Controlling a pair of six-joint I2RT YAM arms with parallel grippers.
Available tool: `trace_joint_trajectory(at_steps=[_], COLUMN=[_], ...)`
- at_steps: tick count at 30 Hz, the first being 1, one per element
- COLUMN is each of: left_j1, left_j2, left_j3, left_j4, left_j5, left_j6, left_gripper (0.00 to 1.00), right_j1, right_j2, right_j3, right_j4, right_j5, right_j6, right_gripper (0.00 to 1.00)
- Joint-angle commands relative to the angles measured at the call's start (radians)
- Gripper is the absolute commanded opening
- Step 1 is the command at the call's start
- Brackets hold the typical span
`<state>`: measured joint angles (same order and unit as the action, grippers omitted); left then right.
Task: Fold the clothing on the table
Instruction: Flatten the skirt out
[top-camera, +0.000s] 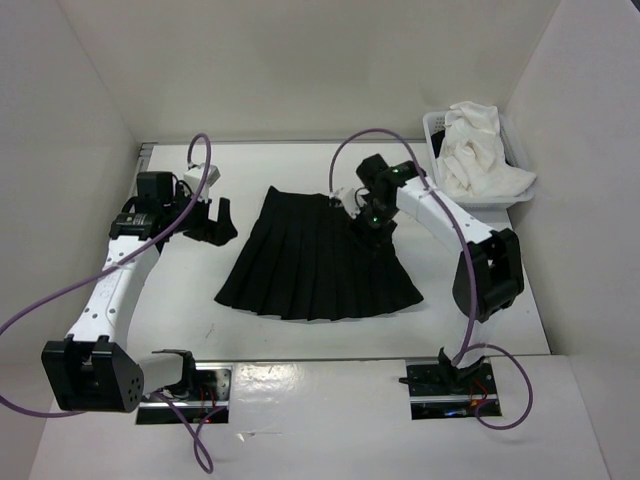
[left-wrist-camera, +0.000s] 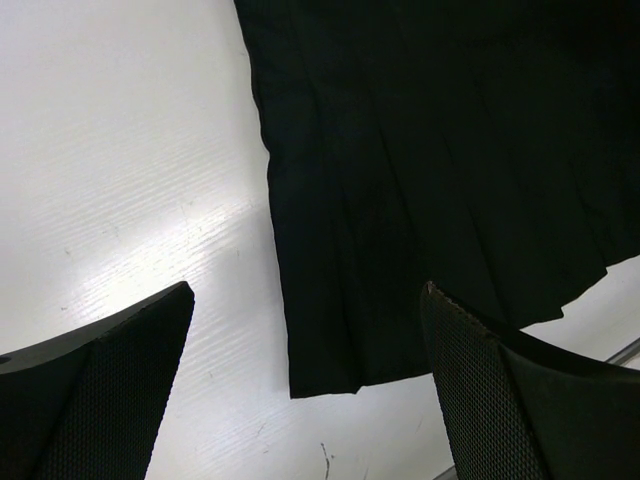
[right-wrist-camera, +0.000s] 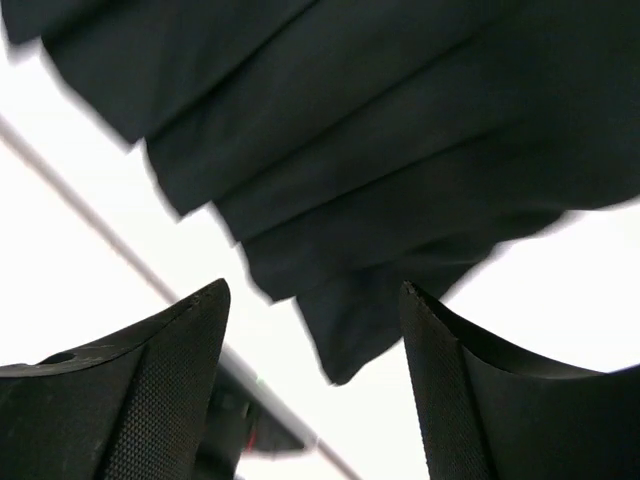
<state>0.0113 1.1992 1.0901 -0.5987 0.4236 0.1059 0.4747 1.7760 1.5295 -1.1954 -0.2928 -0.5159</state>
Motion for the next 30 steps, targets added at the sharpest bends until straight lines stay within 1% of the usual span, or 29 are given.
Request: trace_joint_trajectory(at_steps=[1, 3, 7, 8, 9, 11, 12, 13, 14, 15, 16, 18, 20, 24, 27, 30], left_j1=[-0.004, -0.004, -0.004, -0.004, -0.004, -0.004, -0.004, -0.004, 0.007, 0.007, 0.016, 0.016, 0.003, -0.024, -0.043, -0.053], left_j2=[0.063, 0.105, 0.256, 0.287, 0.356, 0.431, 0.51, 0.549, 0.588, 0.662, 0.696, 0.775, 0.81, 0.896, 0.947, 0.976], left_j3=[0.043, 0.069, 0.125, 0.155, 0.175, 0.221, 0.278, 0.31, 0.344, 0.382, 0.454, 0.514, 0.586, 0.674, 0.712, 0.735], left_j4=[0.056, 0.076, 0.138, 0.148, 0.157, 0.157, 0.157, 0.157, 0.146, 0.137, 0.125, 0.125, 0.125, 0.113, 0.102, 0.102], left_j5=[0.02, 0.03, 0.03, 0.043, 0.056, 0.101, 0.125, 0.171, 0.194, 0.216, 0.245, 0.256, 0.256, 0.247, 0.247, 0.238], left_j6=[0.018, 0.034, 0.046, 0.064, 0.074, 0.074, 0.086, 0.086, 0.086, 0.086, 0.086, 0.086, 0.086, 0.113, 0.124, 0.124], left_gripper=[1.0, 1.0, 1.0, 1.0, 1.0, 1.0, 0.98, 0.94, 0.92, 0.9, 0.9, 0.9, 0.89, 0.88, 0.87, 0.83], right_j1=[-0.048, -0.086, -0.18, -0.22, -0.237, -0.266, -0.29, -0.301, -0.311, -0.32, -0.32, -0.32, -0.32, -0.32, -0.32, -0.32], right_j2=[-0.053, -0.043, 0.011, 0.025, 0.039, 0.081, 0.094, 0.106, 0.131, 0.143, 0.16, 0.203, 0.224, 0.272, 0.295, 0.307], right_j3=[0.061, 0.07, 0.07, 0.07, 0.083, 0.115, 0.124, 0.124, 0.147, 0.156, 0.167, 0.184, 0.198, 0.207, 0.198, 0.198], right_j4=[0.172, 0.252, 0.382, 0.405, 0.439, 0.462, 0.483, 0.494, 0.494, 0.505, 0.505, 0.505, 0.505, 0.543, 0.566, 0.594], right_j5=[0.063, 0.063, 0.018, 0.008, -0.008, -0.049, -0.072, -0.092, -0.124, -0.124, -0.138, -0.138, -0.16, -0.172, -0.172, -0.158], right_j6=[0.12, 0.142, 0.2, 0.212, 0.212, 0.238, 0.238, 0.238, 0.247, 0.247, 0.247, 0.247, 0.247, 0.247, 0.257, 0.257], right_gripper=[0.74, 0.74, 0.74, 0.74, 0.74, 0.73, 0.73, 0.72, 0.72, 0.72, 0.72, 0.71, 0.71, 0.68, 0.67, 0.66])
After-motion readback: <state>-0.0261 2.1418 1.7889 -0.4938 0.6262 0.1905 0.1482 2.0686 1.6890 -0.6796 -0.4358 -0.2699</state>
